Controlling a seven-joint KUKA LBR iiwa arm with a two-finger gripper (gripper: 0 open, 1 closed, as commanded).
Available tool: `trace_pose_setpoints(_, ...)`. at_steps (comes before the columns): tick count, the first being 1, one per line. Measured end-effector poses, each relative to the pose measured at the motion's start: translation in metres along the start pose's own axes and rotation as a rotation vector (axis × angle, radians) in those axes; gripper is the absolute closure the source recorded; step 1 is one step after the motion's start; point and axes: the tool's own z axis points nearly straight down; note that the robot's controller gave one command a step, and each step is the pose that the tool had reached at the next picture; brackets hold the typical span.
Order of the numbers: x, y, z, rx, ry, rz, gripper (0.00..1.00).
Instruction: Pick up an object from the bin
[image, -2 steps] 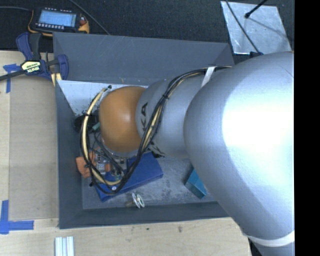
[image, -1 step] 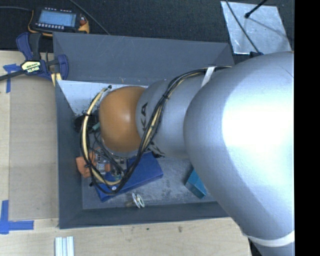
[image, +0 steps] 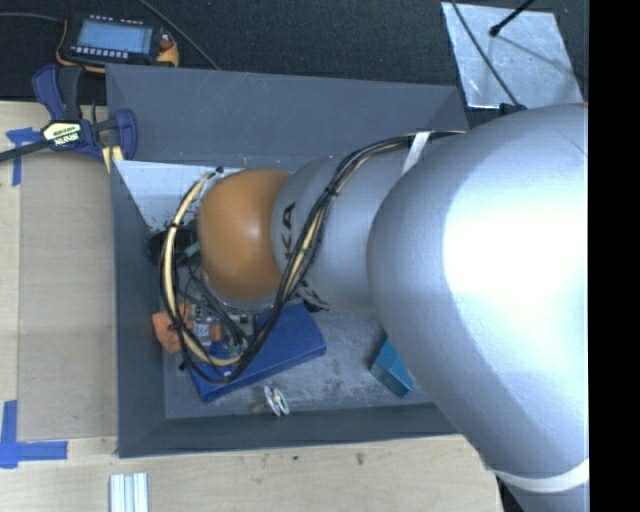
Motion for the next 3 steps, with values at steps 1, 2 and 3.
trace_pose_setpoints(1,0.004,-0.016,-0.048,0.005,0.010,0.007,1.00)
trace_pose_setpoints(2,-0.020,0.000,-0.070,-0.001,-0.006,0.010,1.00)
trace_pose_setpoints(3,0.005,-0.016,-0.078,0.005,0.008,0.007,1.00)
